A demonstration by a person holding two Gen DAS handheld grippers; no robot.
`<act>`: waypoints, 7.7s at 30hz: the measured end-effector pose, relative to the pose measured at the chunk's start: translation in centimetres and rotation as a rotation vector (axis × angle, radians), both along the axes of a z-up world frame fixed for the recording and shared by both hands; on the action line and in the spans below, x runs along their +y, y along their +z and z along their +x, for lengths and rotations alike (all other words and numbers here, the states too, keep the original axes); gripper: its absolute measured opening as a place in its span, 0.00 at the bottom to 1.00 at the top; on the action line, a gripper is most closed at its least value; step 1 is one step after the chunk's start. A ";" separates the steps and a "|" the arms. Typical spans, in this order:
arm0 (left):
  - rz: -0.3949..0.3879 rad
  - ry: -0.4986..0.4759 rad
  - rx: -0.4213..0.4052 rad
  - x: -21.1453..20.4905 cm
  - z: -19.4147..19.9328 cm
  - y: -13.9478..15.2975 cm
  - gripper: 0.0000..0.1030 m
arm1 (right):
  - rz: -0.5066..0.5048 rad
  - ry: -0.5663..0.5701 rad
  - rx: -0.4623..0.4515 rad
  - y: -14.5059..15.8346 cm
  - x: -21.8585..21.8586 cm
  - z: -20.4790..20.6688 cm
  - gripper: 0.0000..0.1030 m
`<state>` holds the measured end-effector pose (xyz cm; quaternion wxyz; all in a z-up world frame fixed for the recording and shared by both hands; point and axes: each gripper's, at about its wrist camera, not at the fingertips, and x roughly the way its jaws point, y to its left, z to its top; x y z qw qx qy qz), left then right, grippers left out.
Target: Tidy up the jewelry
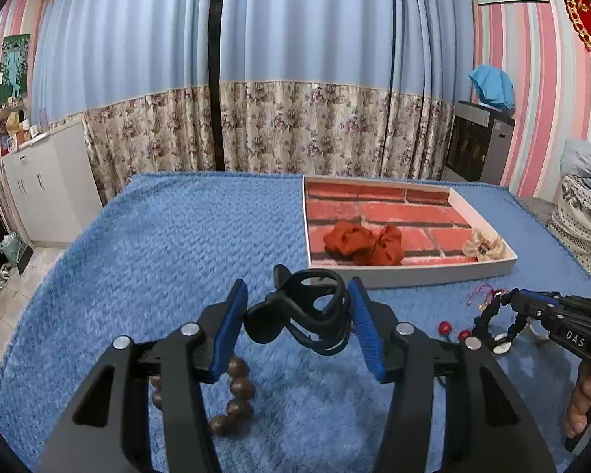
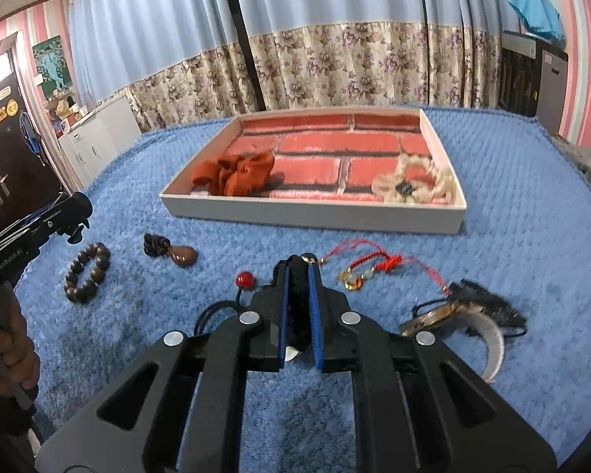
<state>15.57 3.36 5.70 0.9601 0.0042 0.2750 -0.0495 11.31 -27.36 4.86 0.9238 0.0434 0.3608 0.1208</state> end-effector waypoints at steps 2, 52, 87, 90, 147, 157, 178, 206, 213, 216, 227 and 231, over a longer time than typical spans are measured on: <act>0.002 0.001 -0.006 -0.2 0.2 0.5 0.51 | -0.004 -0.001 -0.014 0.7 -0.1 0.0 0.10; 0.028 -0.061 0.005 -6.9 13.2 3.4 0.51 | -0.078 -0.071 -0.100 6.9 -1.8 13.0 0.10; 0.054 -0.011 0.293 -9.2 24.6 -6.6 0.52 | -0.053 -0.135 0.162 -2.5 -4.0 22.5 0.13; 0.054 -0.013 0.299 -8.9 24.7 -6.6 0.53 | -0.044 -0.141 0.162 -2.6 -4.4 22.3 0.19; 0.060 0.239 0.206 9.2 -4.4 -6.7 0.76 | -0.125 -0.283 0.016 -3.3 -12.0 -4.8 0.55; 0.062 0.234 0.232 9.3 -2.2 -7.2 0.76 | -0.167 -0.316 0.048 -4.5 -11.8 -2.1 0.48; 0.000 -0.090 0.221 -6.6 -1.4 -6.1 0.76 | -0.122 -0.268 0.058 -5.1 -11.5 -0.4 0.19; -0.019 -0.165 0.208 -10.5 0.5 -5.7 0.03 | -0.077 -0.263 -0.044 -1.4 -12.2 -2.7 0.08; -0.017 -0.151 0.116 -8.8 1.1 -1.6 0.03 | -0.072 -0.248 -0.100 1.6 -11.3 -3.0 0.08; -0.018 -0.132 0.068 -7.7 1.8 0.8 0.03 | -0.078 -0.234 -0.125 2.9 -10.7 -2.8 0.08; 0.005 -0.105 -0.038 -6.0 4.0 6.5 0.03 | -0.040 -0.196 -0.194 8.0 -9.3 -0.2 0.08; -0.005 -0.113 -0.050 -6.5 4.7 7.4 0.03 | -0.033 -0.177 -0.218 9.6 -8.1 1.3 0.08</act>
